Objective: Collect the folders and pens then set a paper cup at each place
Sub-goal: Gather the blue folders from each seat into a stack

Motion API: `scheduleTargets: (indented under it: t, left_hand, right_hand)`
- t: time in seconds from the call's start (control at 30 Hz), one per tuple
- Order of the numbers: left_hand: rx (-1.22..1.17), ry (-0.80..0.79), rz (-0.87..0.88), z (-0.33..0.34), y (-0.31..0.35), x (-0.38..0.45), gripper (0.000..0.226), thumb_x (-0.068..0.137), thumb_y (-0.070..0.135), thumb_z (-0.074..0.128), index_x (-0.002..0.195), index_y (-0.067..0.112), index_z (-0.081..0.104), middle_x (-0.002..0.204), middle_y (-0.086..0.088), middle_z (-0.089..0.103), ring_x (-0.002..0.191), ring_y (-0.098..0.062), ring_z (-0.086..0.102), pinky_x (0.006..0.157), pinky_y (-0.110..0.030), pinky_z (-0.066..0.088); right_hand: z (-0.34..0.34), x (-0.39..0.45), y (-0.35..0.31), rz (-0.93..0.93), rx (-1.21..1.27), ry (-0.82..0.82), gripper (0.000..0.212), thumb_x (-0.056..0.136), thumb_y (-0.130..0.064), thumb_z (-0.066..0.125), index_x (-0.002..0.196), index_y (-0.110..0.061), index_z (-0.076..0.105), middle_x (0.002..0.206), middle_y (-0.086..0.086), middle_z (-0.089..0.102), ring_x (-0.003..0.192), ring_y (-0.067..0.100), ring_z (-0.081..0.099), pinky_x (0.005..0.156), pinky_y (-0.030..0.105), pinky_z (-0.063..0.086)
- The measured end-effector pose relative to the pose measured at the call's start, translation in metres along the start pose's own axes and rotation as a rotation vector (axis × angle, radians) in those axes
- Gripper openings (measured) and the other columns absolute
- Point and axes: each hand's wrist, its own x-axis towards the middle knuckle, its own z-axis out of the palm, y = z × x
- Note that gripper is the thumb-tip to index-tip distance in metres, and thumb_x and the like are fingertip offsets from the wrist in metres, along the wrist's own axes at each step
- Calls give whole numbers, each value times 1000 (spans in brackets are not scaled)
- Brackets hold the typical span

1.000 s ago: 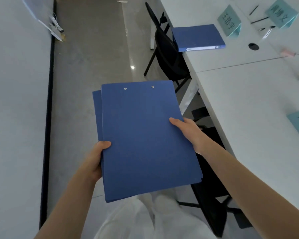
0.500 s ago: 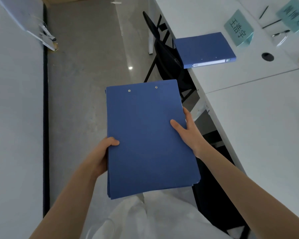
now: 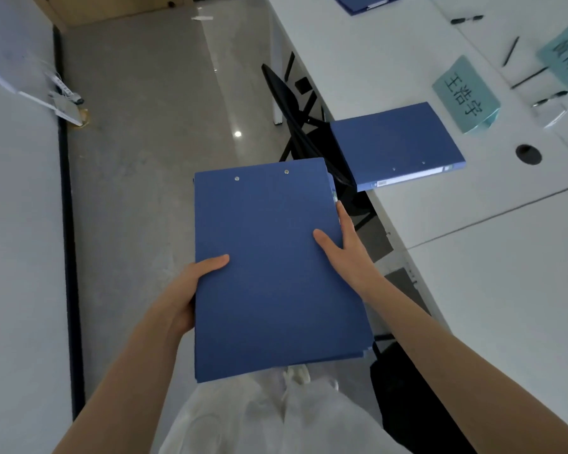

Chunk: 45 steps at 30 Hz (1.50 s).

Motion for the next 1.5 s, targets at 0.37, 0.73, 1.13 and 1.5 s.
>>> scheduleTargets:
  t: [0.37, 0.73, 1.13, 1.5]
  left_hand:
    - [104, -95, 77, -18, 173, 126, 42, 71, 14, 74, 112, 14, 65, 102, -6, 76, 86, -26, 74, 68, -39, 58]
    - [194, -207, 64, 35, 265, 217, 39, 71, 10, 73, 108, 17, 65, 96, 0, 77, 80, -21, 74, 61, -35, 57]
    - [222, -226, 20, 117, 314, 284, 30, 80, 13, 67, 109, 15, 65, 93, -2, 77, 77, -23, 74, 54, -33, 58]
    - [282, -258, 13, 144, 343, 320, 47, 67, 15, 70, 114, 11, 65, 104, -8, 75, 84, -27, 74, 65, -37, 56]
  right_hand:
    - [16, 149, -87, 219, 283, 105, 67, 90, -49, 60, 144, -20, 32, 122, -7, 60, 99, 11, 67, 77, 29, 57]
    - [-67, 237, -64, 566, 552, 471, 36, 101, -38, 45, 108, -8, 65, 106, 7, 67, 91, 25, 66, 78, 35, 53]
    - [-138, 267, 25, 992, 858, 678, 47, 89, -18, 60, 133, -14, 44, 113, 19, 58, 95, 38, 62, 73, 46, 51]
    - [-146, 290, 4, 799, 927, 702, 41, 91, -30, 67, 120, -8, 47, 101, 9, 59, 80, 27, 61, 67, 40, 53]
